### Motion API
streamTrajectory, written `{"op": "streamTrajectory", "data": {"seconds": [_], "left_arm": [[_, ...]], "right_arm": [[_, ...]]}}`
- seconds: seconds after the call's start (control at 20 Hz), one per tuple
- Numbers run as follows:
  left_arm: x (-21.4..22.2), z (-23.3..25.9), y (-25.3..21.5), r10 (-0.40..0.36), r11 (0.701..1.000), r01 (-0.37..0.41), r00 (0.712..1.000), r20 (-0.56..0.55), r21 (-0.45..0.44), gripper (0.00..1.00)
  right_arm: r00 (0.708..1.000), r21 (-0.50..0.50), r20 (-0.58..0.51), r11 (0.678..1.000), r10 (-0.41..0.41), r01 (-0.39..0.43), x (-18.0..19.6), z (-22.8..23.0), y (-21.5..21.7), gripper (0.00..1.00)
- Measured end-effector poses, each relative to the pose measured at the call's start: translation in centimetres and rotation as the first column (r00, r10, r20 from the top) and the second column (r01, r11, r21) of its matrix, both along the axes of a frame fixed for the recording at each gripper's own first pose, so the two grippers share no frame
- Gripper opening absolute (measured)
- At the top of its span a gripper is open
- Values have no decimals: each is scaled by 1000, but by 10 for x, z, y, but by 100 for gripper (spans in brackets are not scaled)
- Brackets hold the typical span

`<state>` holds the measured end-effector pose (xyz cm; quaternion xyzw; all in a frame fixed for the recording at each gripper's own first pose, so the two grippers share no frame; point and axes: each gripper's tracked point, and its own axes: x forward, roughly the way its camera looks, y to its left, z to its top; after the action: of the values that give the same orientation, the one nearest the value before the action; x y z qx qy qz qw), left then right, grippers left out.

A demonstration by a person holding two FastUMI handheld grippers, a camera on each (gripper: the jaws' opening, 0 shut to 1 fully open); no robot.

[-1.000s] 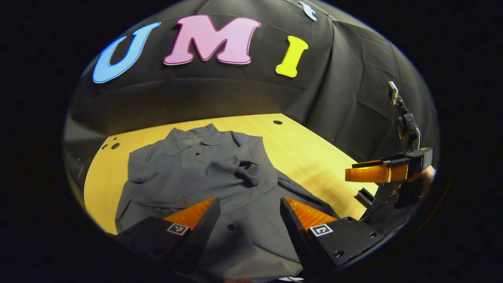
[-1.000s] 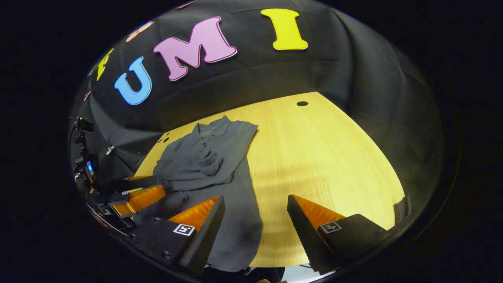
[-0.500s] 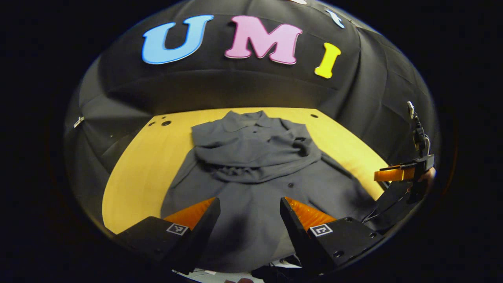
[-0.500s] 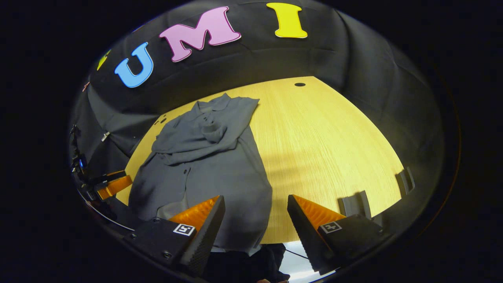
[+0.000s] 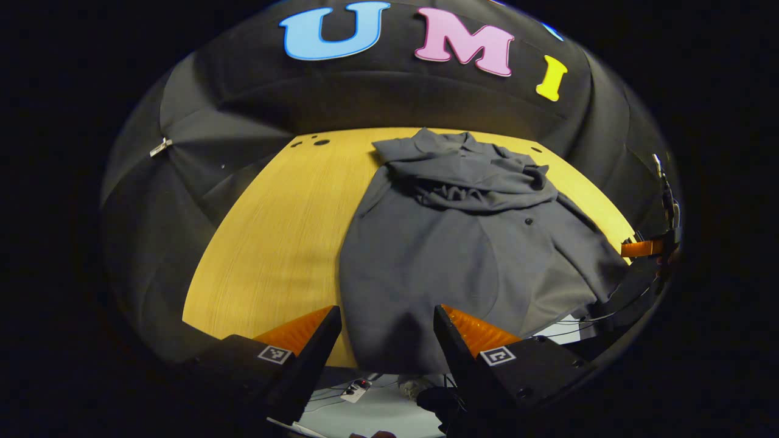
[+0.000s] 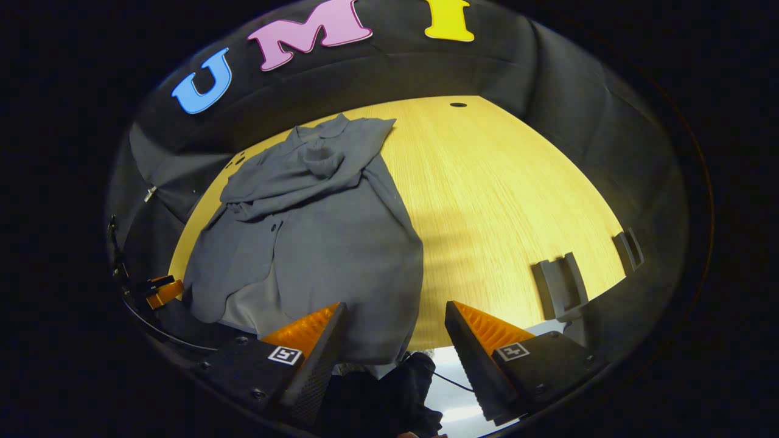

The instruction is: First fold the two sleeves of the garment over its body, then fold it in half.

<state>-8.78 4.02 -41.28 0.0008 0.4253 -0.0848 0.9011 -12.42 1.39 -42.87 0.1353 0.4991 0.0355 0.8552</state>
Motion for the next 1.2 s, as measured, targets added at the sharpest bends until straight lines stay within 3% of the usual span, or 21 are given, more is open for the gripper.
{"op": "streamTrajectory", "data": {"seconds": [0.25,0.45,0.55,0.6,0.75,1.0,1.05,1.1,1.2], "left_arm": [[-4,-15,-1,-17,999,16,999,-47,-29,96],[-2,-29,-2,-22,1000,22,996,-87,-2,96],[-2,-32,-3,-22,1000,24,995,-100,13,92],[-1,-36,-3,-22,1000,24,994,-106,17,96],[-2,-39,-4,-19,999,22,993,-115,28,98],[-5,-40,-7,-2,999,6,994,-109,36,99],[-5,-39,-15,-29,999,32,994,-107,27,93],[-6,-40,-23,-66,997,69,992,-107,26,87],[-1,-38,-33,-107,994,108,989,-100,9,50]], "right_arm": [[1000,-24,-31,1000,4,-5,-9,-15,11,99],[997,-66,-55,997,45,-49,-8,-26,22,99],[996,-81,-50,994,69,-73,-7,-26,27,99],[995,-81,-55,993,85,-89,-8,-28,31,99],[991,-125,-49,983,128,-133,-6,-30,33,99],[993,-117,-49,987,107,-112,-5,-30,36,99],[992,-109,-44,986,122,-126,-2,-30,40,95],[990,-92,-36,986,134,-137,0,-29,46,74],[994,-36,-41,994,106,-107,4,-29,53,32]]}}
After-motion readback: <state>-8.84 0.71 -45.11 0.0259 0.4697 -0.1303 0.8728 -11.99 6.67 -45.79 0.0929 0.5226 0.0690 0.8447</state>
